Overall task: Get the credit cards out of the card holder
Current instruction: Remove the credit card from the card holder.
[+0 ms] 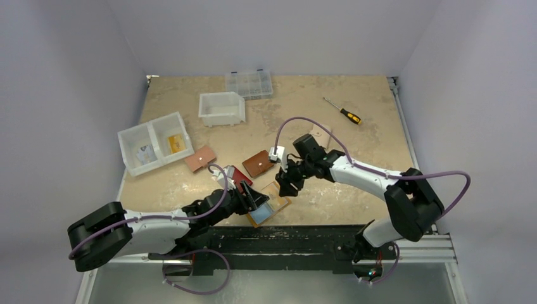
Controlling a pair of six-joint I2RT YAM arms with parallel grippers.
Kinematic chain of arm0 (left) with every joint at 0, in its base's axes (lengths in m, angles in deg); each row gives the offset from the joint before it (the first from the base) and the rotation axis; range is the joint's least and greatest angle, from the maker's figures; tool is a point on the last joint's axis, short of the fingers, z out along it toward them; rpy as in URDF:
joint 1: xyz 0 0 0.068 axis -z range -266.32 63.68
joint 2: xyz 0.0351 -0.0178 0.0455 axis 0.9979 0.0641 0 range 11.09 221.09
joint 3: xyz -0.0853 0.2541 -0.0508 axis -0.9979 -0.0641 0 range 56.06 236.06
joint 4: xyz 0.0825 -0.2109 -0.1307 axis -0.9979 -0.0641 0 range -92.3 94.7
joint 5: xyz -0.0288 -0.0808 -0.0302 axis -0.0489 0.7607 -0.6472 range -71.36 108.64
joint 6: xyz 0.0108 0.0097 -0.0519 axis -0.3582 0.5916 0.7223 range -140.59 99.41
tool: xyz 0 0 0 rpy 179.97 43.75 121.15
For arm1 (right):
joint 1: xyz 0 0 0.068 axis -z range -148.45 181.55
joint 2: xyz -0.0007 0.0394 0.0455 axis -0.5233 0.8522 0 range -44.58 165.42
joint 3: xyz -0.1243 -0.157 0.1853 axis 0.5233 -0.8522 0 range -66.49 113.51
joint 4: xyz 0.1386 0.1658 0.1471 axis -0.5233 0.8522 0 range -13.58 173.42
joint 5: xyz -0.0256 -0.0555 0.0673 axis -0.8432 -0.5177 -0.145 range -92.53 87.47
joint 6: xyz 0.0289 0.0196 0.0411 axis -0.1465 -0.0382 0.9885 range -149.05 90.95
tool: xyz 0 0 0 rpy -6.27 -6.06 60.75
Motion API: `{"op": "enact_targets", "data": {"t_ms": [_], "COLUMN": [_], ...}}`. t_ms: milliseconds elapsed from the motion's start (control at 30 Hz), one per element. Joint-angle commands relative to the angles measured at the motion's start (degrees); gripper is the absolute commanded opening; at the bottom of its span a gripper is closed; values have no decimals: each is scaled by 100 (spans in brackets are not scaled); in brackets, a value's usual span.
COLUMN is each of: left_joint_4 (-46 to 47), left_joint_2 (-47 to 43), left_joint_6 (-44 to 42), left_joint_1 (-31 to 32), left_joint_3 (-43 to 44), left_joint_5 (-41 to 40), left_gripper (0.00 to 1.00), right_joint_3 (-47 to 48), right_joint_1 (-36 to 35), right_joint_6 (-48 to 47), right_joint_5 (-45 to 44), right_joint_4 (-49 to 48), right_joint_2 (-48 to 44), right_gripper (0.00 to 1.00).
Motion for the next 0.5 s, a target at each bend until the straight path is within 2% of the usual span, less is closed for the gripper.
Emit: {"op": "enact_targets", "data": {"t_ms": [0,133,267,467], "left_joint_4": [250,261,279,419], "left_joint_2": [9,28,121,245], "left_joint_6": [167,172,189,230], "left_joint_1": [46,52,52,53], "left_joint_3": [51,65,101,102], "left_joint_5": [-69,-100,-67,-26], "left_gripper": [64,64,64,64], "right_joint_3": [174,130,164,165], "right_joint_1": [-221,-353,-472,-592], "right_joint_6": [-93,-123,-152,-197], "right_joint_5": [-1028,-1602,-1811,-2045], "right_joint_4": [-296,-432,-435,-463], "right_joint_2": [-57,-39,96,151], "right_gripper": [55,56,54,45]}}
